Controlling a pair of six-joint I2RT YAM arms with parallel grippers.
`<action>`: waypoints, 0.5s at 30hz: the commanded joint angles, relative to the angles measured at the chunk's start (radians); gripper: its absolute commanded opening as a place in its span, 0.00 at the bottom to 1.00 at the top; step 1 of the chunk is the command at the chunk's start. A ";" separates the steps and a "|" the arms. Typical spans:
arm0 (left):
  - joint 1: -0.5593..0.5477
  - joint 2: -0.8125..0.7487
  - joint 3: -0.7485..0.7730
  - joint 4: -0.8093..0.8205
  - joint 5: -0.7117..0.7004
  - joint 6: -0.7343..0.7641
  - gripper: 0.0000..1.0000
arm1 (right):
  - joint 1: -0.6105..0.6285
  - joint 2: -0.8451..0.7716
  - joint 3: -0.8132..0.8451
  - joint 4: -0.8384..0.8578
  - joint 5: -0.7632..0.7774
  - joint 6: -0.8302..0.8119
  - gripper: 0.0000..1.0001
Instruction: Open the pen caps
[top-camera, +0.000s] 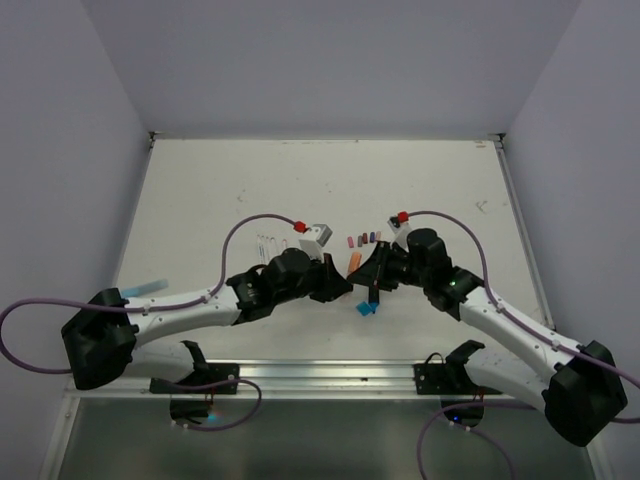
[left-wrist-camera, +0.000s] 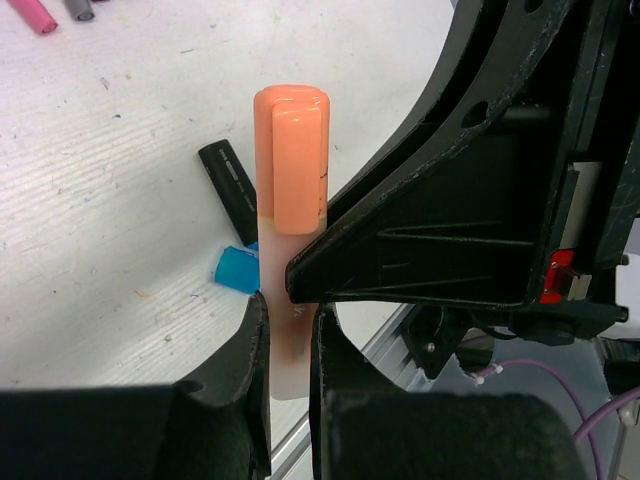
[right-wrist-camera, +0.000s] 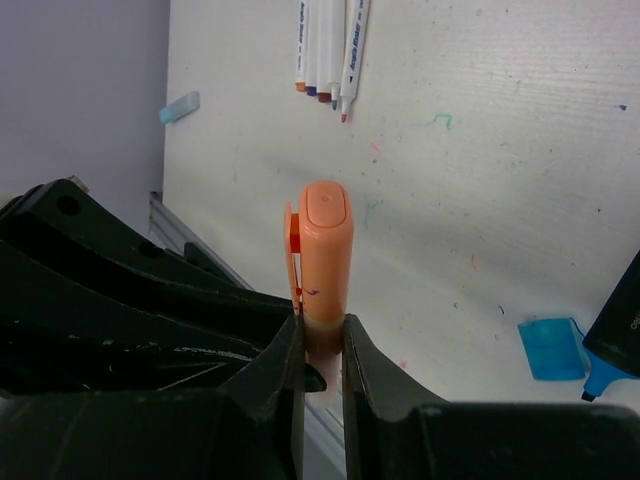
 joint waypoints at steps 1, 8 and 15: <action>-0.012 -0.017 0.021 0.141 -0.004 -0.015 0.00 | 0.011 0.020 -0.011 0.041 0.033 0.006 0.00; -0.010 -0.190 -0.080 0.106 -0.079 0.007 0.72 | 0.011 -0.021 0.006 -0.031 0.090 -0.056 0.00; 0.089 -0.355 -0.129 0.049 0.011 0.062 0.83 | 0.012 -0.036 0.005 -0.021 -0.103 -0.175 0.00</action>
